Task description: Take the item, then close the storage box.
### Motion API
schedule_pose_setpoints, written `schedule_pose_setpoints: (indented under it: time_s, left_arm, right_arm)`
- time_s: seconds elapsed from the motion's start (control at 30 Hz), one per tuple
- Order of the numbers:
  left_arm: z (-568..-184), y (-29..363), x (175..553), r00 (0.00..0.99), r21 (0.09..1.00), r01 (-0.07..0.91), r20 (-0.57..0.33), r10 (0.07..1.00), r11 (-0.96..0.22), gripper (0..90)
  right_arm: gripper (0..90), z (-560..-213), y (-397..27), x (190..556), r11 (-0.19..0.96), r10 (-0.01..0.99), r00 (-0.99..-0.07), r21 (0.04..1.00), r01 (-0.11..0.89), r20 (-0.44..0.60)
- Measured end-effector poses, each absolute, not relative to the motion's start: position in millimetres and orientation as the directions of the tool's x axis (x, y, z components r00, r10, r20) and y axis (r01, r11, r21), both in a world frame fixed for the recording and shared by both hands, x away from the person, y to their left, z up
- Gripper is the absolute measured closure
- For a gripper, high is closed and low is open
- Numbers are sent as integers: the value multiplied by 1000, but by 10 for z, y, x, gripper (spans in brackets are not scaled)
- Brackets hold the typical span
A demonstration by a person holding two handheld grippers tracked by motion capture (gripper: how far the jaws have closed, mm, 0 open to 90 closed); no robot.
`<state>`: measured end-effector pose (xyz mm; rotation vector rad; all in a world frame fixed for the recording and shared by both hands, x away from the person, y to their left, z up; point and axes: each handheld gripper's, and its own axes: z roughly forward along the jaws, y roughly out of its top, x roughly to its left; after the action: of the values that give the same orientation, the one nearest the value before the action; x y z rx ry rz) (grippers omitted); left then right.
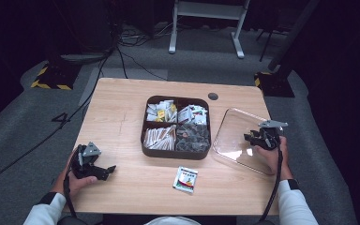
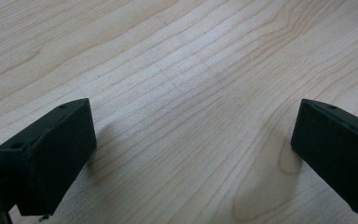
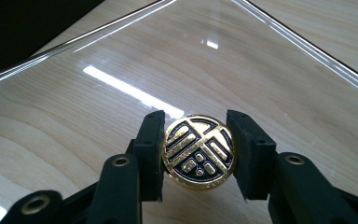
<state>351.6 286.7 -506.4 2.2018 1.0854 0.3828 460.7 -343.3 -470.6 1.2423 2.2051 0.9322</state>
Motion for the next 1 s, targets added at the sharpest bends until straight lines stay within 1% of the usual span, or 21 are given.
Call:
schedule_pose_setpoints:
  time_s: [0.27, 0.53, 0.6, 1.0]
  left_arm:
    - [-5063, 2868, 3516, 616, 662, 599, -22, 787, -451, 2]
    - [-5065, 2867, 3517, 616, 663, 598, -22, 788, -449, 2]
    - [-5064, 2869, 3519, 618, 664, 596, -19, 786, -453, 2]
    - [-5064, 2867, 3511, 613, 661, 602, -24, 790, -447, 3]
  right_arm:
    - [599, -4595, -3459, 4581, 364, 865, -499, 752, 550, -54]
    - [599, -4361, -3449, 4513, 359, 858, -510, 782, 509, -62]
    - [600, -4271, -3406, 4497, 364, 850, -522, 792, 490, -68]
    - [600, -4011, -3168, 4515, 394, 814, -575, 810, 433, -89]
